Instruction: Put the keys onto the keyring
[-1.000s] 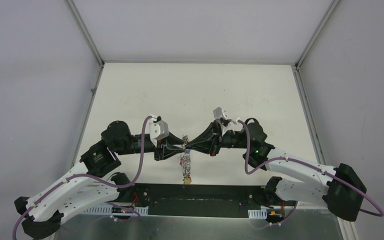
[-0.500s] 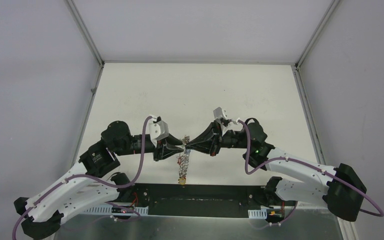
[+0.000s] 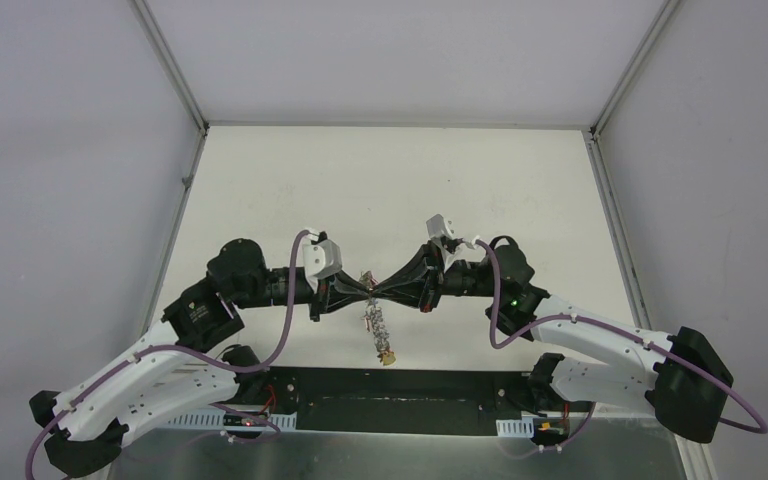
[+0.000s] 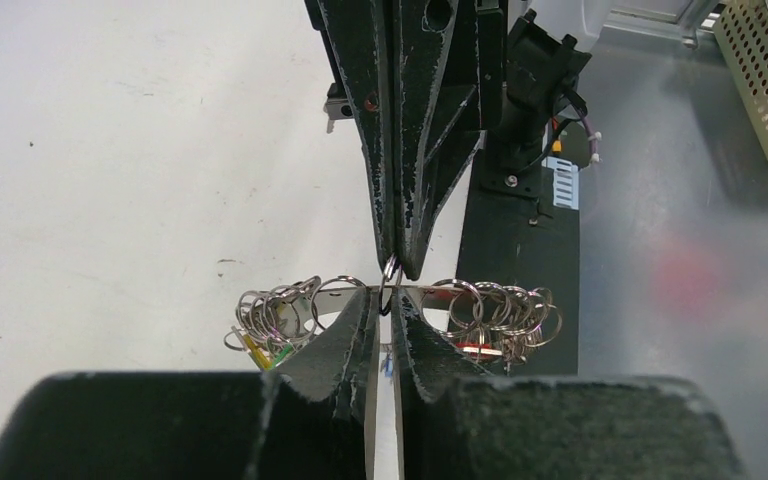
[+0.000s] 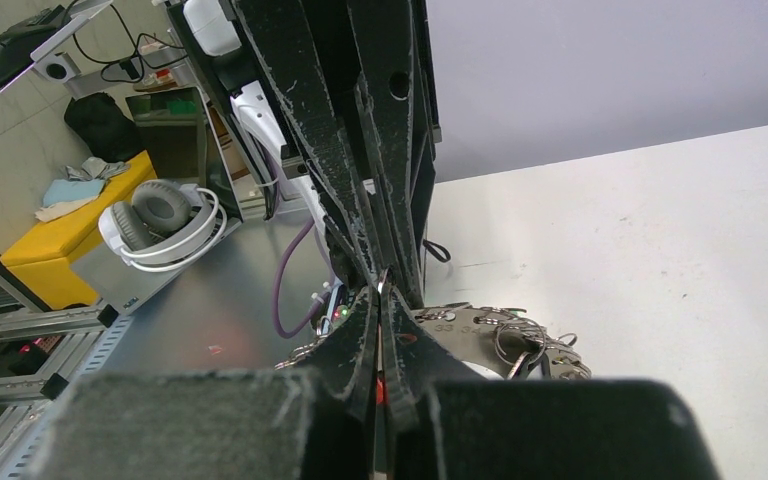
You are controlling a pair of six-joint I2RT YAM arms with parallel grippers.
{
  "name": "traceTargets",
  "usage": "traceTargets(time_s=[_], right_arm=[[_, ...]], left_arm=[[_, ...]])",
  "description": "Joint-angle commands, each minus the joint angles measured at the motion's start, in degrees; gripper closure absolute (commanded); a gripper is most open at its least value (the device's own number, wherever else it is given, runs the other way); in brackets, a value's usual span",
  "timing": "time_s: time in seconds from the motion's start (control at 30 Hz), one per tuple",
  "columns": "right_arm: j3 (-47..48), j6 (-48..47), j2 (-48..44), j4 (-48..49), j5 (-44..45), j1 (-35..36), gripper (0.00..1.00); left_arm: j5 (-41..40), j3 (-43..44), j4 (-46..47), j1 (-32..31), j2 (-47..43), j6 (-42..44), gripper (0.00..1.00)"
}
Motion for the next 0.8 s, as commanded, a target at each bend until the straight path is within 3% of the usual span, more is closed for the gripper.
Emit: traceTargets(time_s=[0.0,0.4,0.77], right_arm=[[1.1,-0.6,-1.8,4.6,0.3,0.2,1.00],[-0.8,-0.6,-6.1,3.2,2.0,0.1,1.00],[-1.3,-0.6,-8.0,2.3,2.0,-4.1,1.00]], left_arm=[[1.0,1.0,3.9,-0.7,-0.7,-0.5,0.97],[-1.7,1.0,-0.2,-0.6,-3.0,2.2,1.00],[-3.3,1.9,-4.9,-0.7,-2.9,5.9,1.00]])
